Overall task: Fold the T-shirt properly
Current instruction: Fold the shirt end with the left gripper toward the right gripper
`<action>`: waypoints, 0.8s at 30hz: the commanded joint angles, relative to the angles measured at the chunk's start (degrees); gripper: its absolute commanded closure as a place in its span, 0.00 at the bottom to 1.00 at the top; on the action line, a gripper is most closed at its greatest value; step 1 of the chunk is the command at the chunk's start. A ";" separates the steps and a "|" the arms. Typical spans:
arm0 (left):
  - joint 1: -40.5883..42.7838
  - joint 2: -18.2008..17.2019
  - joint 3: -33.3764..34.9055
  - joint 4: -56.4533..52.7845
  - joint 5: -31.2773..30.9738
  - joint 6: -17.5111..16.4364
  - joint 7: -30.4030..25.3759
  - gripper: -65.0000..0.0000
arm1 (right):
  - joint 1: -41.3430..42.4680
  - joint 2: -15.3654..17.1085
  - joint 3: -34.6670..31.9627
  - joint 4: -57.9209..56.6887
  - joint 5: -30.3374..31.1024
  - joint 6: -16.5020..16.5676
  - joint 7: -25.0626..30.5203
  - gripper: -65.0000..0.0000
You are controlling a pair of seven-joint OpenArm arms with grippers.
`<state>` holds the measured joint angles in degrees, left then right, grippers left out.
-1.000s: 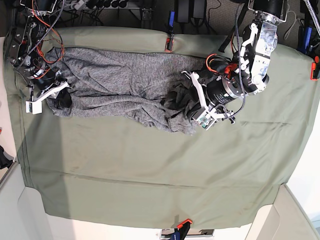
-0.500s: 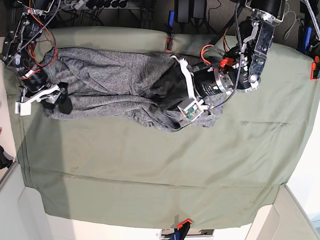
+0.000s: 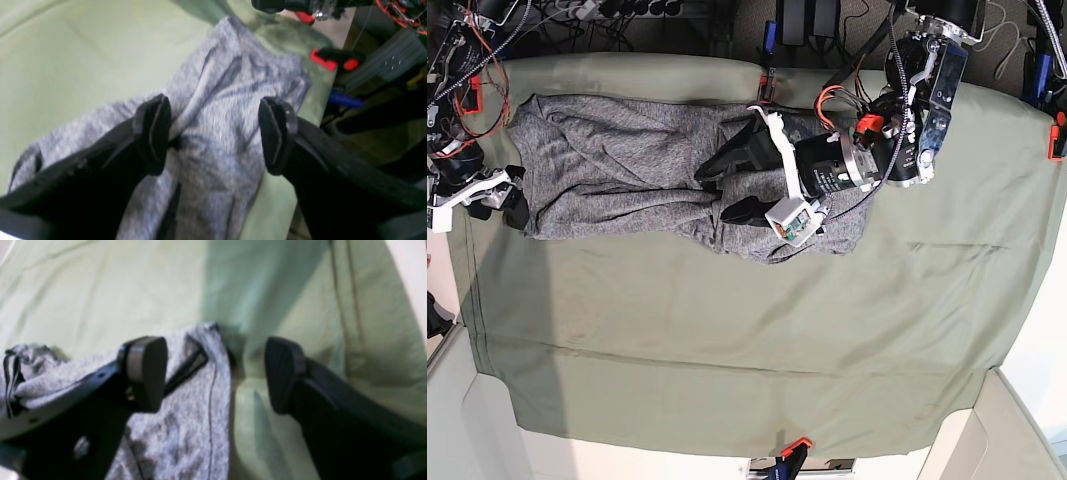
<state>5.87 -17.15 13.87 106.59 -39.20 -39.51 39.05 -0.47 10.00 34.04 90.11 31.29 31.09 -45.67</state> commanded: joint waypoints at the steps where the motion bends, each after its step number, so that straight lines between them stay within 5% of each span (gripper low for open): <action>1: -0.74 0.00 -0.28 1.01 -0.52 -0.49 -1.44 0.33 | 0.59 0.79 -0.13 -0.11 0.81 0.24 1.42 0.31; 9: -0.72 -0.04 -1.77 0.98 2.95 -0.49 -1.29 0.33 | -0.76 0.74 -5.75 -7.08 0.22 0.24 2.36 0.31; 15: -0.72 -0.02 -8.57 1.01 -6.10 -0.49 1.84 0.33 | -1.31 0.72 -9.92 -7.08 0.46 0.24 2.10 0.31; 20: -0.72 -0.07 -13.40 0.98 -6.43 -0.49 3.02 0.33 | -1.29 0.72 -10.29 -7.02 1.31 0.24 2.14 0.32; 22: -0.72 -0.35 -14.62 0.98 -6.45 -0.49 3.02 0.33 | -1.29 0.61 -10.29 -6.97 1.29 0.24 2.16 0.37; 24: -0.70 -1.07 -14.97 0.98 -6.45 -0.49 3.02 0.33 | -1.29 0.61 -10.29 -6.97 1.29 0.24 2.16 0.55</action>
<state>5.87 -17.80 -0.80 106.59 -44.47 -39.51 43.31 -1.93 10.39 23.90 82.70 32.73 31.11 -42.87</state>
